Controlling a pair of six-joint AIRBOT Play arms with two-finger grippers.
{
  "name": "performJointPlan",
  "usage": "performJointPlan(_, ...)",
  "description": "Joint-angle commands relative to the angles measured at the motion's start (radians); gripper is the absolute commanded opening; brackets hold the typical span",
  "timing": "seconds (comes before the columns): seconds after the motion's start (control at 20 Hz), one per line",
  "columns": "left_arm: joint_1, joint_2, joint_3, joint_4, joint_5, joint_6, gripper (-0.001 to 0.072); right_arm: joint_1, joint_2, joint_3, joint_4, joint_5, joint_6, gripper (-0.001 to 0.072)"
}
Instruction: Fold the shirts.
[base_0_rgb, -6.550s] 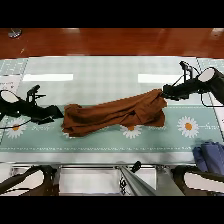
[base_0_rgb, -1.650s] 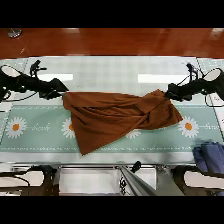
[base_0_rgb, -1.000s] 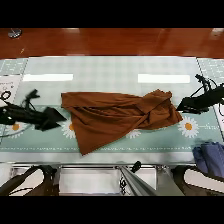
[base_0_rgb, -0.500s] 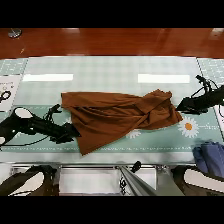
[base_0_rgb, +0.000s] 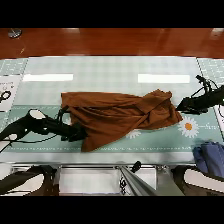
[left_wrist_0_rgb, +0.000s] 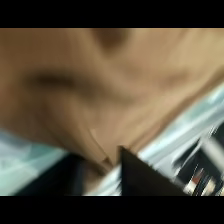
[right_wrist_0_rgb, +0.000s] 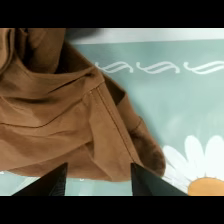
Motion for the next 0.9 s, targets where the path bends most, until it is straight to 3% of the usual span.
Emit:
performJointPlan(0.0, -0.029, -0.028, 0.0, -0.084, 0.166, 0.004, 0.0077, -0.001, 0.0, 0.0, -0.023, -0.006, 0.001, 0.0499)
performJointPlan(0.05, -0.022, -0.027, -0.001, -0.083, 0.166, 0.029, 0.0019, -0.001, 0.0, 0.0, -0.061, -0.016, 0.007, 0.0502)
performJointPlan(0.1, -0.014, -0.026, -0.001, -0.083, 0.155, 0.036, 0.0018, -0.002, 0.0, 0.0, -0.104, -0.027, 0.019, 0.0567)
performJointPlan(0.25, -0.011, -0.024, -0.001, -0.083, 0.097, 0.08, 0.0018, -0.053, 0.0, 0.0, -0.063, -0.074, -0.019, 0.059)
performJointPlan(0.4, -0.011, -0.024, -0.001, -0.083, 0.086, 0.087, 0.0018, -0.105, -0.01, 0.0, 0.014, -0.133, -0.029, 0.0592)
performJointPlan(0.6, -0.011, -0.024, -0.001, -0.083, 0.087, 0.087, 0.0018, -0.072, -0.096, -0.001, 0.1, 0.015, -0.13, 0.0592)
performJointPlan(0.85, -0.01, -0.024, 0.0, -0.084, 0.086, 0.086, 0.0018, 0.039, -0.154, -0.001, 0.036, -0.042, -0.106, 0.0584)
